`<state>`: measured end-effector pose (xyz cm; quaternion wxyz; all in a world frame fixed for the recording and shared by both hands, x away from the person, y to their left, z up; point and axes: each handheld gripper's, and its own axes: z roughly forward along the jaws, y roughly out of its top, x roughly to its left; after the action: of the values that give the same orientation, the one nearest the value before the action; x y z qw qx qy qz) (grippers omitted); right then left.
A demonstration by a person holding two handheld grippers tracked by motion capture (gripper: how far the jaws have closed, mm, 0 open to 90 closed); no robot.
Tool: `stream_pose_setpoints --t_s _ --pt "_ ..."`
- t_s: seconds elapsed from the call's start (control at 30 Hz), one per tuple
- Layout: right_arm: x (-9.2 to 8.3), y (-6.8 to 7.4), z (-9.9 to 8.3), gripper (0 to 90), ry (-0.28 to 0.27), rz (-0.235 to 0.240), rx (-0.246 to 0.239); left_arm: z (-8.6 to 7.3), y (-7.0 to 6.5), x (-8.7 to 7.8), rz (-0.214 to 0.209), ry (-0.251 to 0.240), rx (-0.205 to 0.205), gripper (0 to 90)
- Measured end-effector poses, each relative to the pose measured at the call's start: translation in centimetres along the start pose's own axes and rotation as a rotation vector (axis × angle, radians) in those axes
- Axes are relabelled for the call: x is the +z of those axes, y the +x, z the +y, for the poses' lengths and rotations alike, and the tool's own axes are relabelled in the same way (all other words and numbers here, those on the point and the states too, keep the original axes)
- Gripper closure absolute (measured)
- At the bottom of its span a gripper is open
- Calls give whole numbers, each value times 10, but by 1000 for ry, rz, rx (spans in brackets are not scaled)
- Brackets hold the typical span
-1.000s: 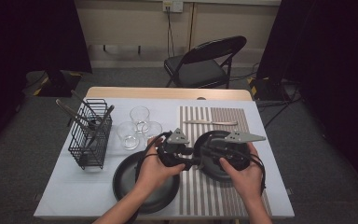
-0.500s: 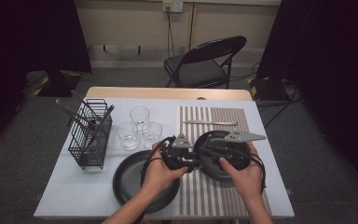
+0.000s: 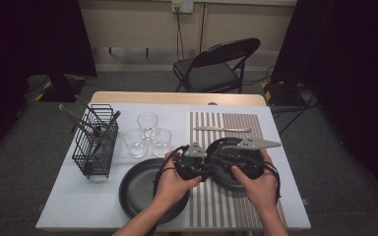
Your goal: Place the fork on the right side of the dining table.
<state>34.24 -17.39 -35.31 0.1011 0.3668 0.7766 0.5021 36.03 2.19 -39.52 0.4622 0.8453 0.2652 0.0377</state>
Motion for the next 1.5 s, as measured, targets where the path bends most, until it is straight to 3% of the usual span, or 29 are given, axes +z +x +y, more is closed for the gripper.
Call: stream_pose_setpoints --t_s 0.07,0.17,0.33,0.7,1.0,1.5 --pt "0 0 0 816 0 -1 1 -1 0 0 -4 -5 7 859" --pt "1 0 -1 815 3 2 6 -1 1 0 2 0 5 870" --pt "3 1 -1 806 -6 12 20 -2 0 -3 10 -6 5 873" --pt "3 5 6 726 -47 0 2 -3 -1 -4 33 -8 -17 875" --pt "-2 3 9 706 -64 -5 17 -5 1 -2 76 1 -28 875" --pt "-5 5 17 702 -93 -14 24 -6 3 -3 97 -5 -43 874"
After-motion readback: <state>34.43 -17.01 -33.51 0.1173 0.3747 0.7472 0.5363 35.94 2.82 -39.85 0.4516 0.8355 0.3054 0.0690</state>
